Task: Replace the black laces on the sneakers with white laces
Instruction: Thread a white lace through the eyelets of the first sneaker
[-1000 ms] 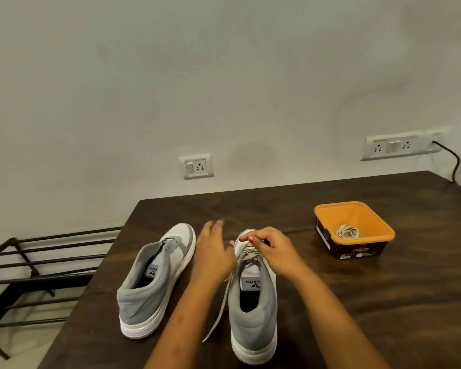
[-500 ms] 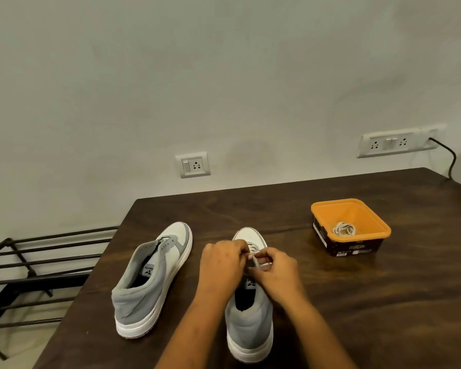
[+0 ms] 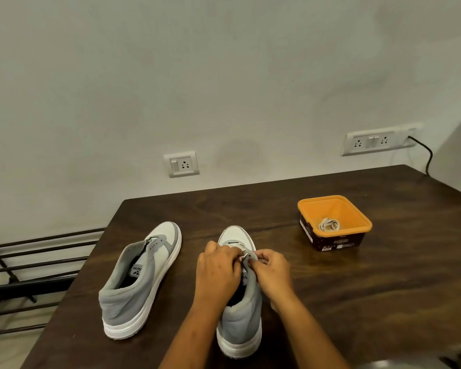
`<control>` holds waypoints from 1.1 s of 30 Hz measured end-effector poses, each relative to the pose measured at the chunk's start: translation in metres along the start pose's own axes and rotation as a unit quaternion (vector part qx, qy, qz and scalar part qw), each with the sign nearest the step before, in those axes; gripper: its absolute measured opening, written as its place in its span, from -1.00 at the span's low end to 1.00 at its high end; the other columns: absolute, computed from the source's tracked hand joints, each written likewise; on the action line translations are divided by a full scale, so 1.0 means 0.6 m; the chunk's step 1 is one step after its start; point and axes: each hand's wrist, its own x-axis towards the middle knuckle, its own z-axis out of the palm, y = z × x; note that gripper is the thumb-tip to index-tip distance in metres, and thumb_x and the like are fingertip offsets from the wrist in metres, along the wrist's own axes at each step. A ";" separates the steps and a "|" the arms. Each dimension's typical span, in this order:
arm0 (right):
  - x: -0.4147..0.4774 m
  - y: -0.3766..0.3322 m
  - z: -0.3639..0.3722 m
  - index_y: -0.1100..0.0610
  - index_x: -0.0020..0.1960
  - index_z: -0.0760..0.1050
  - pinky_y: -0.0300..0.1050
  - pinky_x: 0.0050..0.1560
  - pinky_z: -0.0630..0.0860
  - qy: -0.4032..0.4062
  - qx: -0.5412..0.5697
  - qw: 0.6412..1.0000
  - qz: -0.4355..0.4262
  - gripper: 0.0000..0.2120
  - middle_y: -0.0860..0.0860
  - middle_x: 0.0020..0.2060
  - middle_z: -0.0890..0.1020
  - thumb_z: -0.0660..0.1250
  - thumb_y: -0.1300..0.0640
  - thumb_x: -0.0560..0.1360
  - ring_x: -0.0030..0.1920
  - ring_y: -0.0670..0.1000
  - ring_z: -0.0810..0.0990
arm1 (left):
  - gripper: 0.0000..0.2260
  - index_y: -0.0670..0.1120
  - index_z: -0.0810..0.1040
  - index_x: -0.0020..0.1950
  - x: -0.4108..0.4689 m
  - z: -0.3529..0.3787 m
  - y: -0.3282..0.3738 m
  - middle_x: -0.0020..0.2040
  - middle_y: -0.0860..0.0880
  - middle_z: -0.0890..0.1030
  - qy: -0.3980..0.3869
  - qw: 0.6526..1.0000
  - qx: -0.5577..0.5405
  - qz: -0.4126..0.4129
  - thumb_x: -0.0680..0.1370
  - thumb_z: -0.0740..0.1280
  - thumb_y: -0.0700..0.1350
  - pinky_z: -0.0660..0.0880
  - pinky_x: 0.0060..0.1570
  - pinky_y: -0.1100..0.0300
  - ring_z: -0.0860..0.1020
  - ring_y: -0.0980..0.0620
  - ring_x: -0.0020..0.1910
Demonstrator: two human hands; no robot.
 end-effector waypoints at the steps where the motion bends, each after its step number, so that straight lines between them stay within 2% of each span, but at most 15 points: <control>1: 0.000 0.001 0.000 0.09 -0.11 0.62 -0.11 -0.13 0.61 -0.001 0.008 1.000 0.008 -0.96 0.00 -0.23 0.67 0.38 0.16 0.49 -0.16 0.00 0.65 | -0.82 0.05 0.59 -0.01 -0.001 -0.001 0.000 -0.10 0.09 0.61 -0.003 1.000 -0.003 0.003 0.54 0.19 -0.06 0.37 -0.12 0.21 0.41 0.07 -0.04; 4: -0.001 -0.001 0.000 0.10 -0.11 0.61 -0.05 -0.08 0.63 -0.007 0.011 1.000 0.017 -0.96 0.01 -0.23 0.68 0.38 0.17 0.49 -0.15 -0.01 0.65 | -0.81 0.06 0.57 0.01 -0.002 -0.002 0.002 -0.07 0.10 0.62 -0.005 1.000 -0.003 0.004 0.56 0.17 -0.05 0.32 -0.11 0.22 0.41 0.08 -0.02; 9: -0.005 -0.007 0.000 0.12 -0.09 0.60 -0.09 -0.08 0.61 -0.016 -0.002 1.000 0.007 -0.95 0.02 -0.21 0.68 0.37 0.22 0.49 -0.14 -0.02 0.65 | -0.79 0.07 0.56 0.02 -0.004 -0.001 0.002 -0.06 0.11 0.61 -0.002 1.000 0.022 0.000 0.58 0.14 -0.02 0.23 -0.14 0.26 0.40 0.09 0.01; 14: -0.009 -0.013 0.001 0.09 -0.08 0.58 -0.07 -0.04 0.62 -0.017 -0.036 0.999 -0.005 -0.97 -0.01 -0.19 0.67 0.39 0.19 0.49 -0.13 -0.04 0.64 | -0.82 0.07 0.54 -0.01 -0.005 -0.004 0.002 -0.07 0.10 0.59 -0.008 1.000 0.023 -0.008 0.56 0.14 -0.02 0.31 -0.09 0.20 0.41 0.06 0.04; 17: -0.011 -0.015 0.003 0.06 -0.09 0.56 -0.11 -0.03 0.61 -0.018 -0.056 0.998 -0.017 -0.98 -0.04 -0.19 0.65 0.39 0.16 0.50 -0.12 -0.05 0.63 | -0.81 0.08 0.51 -0.01 -0.006 -0.004 0.002 -0.04 0.12 0.58 -0.010 0.999 0.039 -0.011 0.57 0.11 0.02 0.26 -0.10 0.22 0.38 0.08 0.05; 21: -0.006 -0.015 0.002 0.09 0.00 0.59 -0.38 -0.23 0.49 -0.034 -0.128 0.989 -0.059 -0.89 -0.01 -0.16 0.66 0.39 0.09 0.50 -0.17 -0.10 0.60 | -0.81 0.07 0.52 -0.02 -0.004 0.001 0.001 -0.06 0.11 0.58 0.003 0.999 0.035 -0.013 0.57 0.12 0.00 0.19 -0.14 0.24 0.36 0.09 0.03; 24: 0.007 -0.024 -0.010 0.12 0.06 0.60 -0.30 -0.13 0.52 -0.086 -0.166 0.980 -0.069 -0.81 0.03 -0.11 0.68 0.41 0.07 0.49 -0.10 -0.06 0.62 | -0.81 0.08 0.53 -0.01 -0.005 0.003 0.000 -0.07 0.12 0.58 0.011 0.999 0.030 -0.028 0.58 0.12 -0.04 0.16 -0.15 0.26 0.32 0.12 -0.04; 27: 0.024 -0.038 -0.029 0.18 0.03 0.62 -0.34 -0.28 0.52 -0.154 -0.128 0.980 -0.021 -0.83 0.08 -0.15 0.66 0.35 0.10 0.54 -0.20 -0.08 0.62 | -0.80 0.08 0.53 -0.02 -0.007 0.004 0.001 -0.07 0.13 0.59 0.016 0.999 0.032 -0.033 0.60 0.11 -0.03 0.16 -0.17 0.28 0.26 0.15 -0.10; 29: 0.032 -0.041 -0.040 0.21 -0.01 0.62 -0.28 -0.32 0.54 -0.180 -0.102 0.978 0.003 -0.83 0.13 -0.17 0.65 0.27 0.17 0.59 -0.25 -0.05 0.61 | -0.80 0.08 0.54 -0.01 -0.005 0.006 0.003 -0.07 0.12 0.59 0.021 0.999 0.020 -0.030 0.61 0.12 -0.01 0.19 -0.16 0.28 0.32 0.13 -0.08; 31: 0.034 -0.043 -0.039 0.20 -0.06 0.60 -0.23 -0.31 0.59 -0.165 -0.120 0.979 -0.009 -0.85 0.16 -0.19 0.64 0.26 0.23 0.59 -0.29 0.00 0.62 | -0.81 0.07 0.56 -0.01 -0.002 0.009 0.002 -0.09 0.10 0.59 0.023 0.999 0.012 -0.023 0.60 0.14 -0.02 0.23 -0.17 0.28 0.35 0.11 -0.07; 33: 0.033 -0.039 -0.031 0.16 -0.14 0.57 -0.29 -0.38 0.55 -0.128 -0.150 0.980 -0.037 -0.85 0.15 -0.22 0.62 0.27 0.25 0.57 -0.36 -0.02 0.60 | -0.81 0.05 0.57 -0.03 -0.003 0.009 0.003 -0.12 0.08 0.60 0.027 0.999 0.014 -0.023 0.60 0.16 -0.05 0.29 -0.17 0.25 0.37 0.09 -0.08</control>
